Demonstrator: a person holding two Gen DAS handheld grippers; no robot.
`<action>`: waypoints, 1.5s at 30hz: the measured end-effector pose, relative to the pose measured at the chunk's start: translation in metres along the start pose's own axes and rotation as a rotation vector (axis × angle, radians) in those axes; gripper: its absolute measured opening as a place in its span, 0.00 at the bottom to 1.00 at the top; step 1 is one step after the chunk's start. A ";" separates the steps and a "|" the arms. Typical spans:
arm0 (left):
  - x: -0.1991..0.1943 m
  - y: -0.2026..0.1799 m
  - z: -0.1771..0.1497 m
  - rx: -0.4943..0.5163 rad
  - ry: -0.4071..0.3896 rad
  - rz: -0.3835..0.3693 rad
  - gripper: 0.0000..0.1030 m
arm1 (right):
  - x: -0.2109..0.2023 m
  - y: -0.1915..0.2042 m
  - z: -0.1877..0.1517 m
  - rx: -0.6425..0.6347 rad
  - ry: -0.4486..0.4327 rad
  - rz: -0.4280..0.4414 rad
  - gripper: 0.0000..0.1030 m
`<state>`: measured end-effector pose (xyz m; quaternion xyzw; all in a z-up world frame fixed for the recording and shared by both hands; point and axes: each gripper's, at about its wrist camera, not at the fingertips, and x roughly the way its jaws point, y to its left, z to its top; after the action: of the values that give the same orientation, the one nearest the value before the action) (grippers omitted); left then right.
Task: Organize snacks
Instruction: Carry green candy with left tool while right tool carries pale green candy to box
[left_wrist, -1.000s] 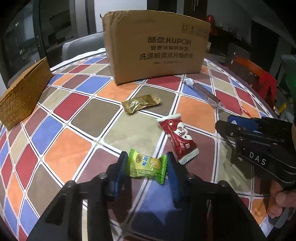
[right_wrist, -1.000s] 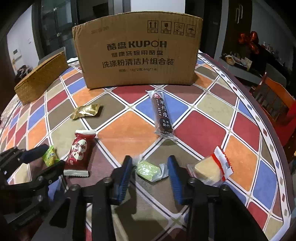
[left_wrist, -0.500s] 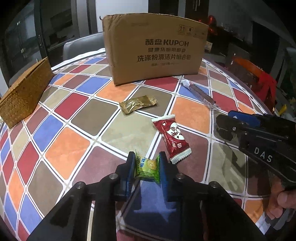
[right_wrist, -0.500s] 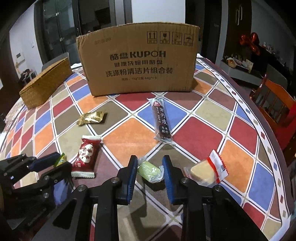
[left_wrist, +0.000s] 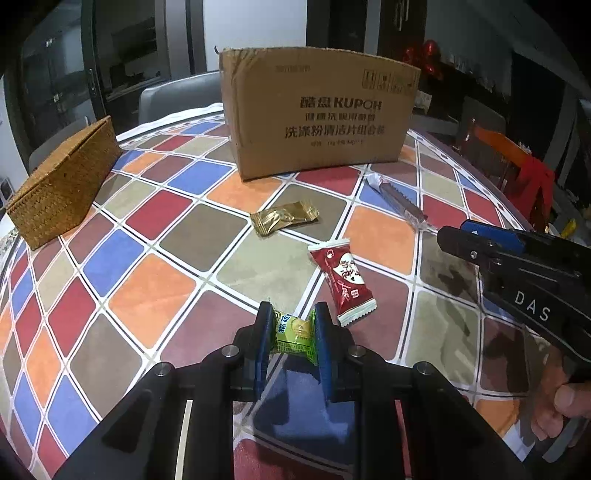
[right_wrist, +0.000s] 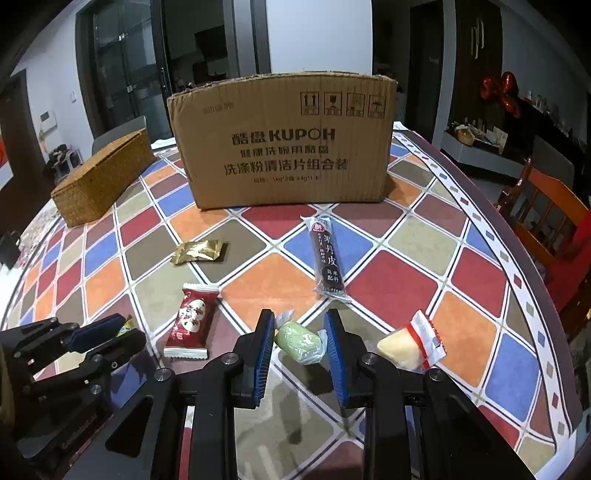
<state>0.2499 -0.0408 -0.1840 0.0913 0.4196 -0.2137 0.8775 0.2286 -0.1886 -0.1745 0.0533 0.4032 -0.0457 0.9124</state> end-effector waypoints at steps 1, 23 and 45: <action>-0.001 0.000 0.001 0.000 -0.001 -0.001 0.22 | -0.001 0.000 0.001 0.001 -0.002 0.001 0.28; -0.031 -0.006 0.039 -0.064 -0.048 0.030 0.23 | -0.032 -0.009 0.032 -0.003 -0.066 0.014 0.28; -0.040 -0.008 0.085 -0.086 -0.096 0.038 0.23 | -0.043 -0.015 0.074 -0.012 -0.116 0.021 0.28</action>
<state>0.2829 -0.0644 -0.0991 0.0510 0.3843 -0.1828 0.9035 0.2527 -0.2113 -0.0941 0.0495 0.3492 -0.0365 0.9350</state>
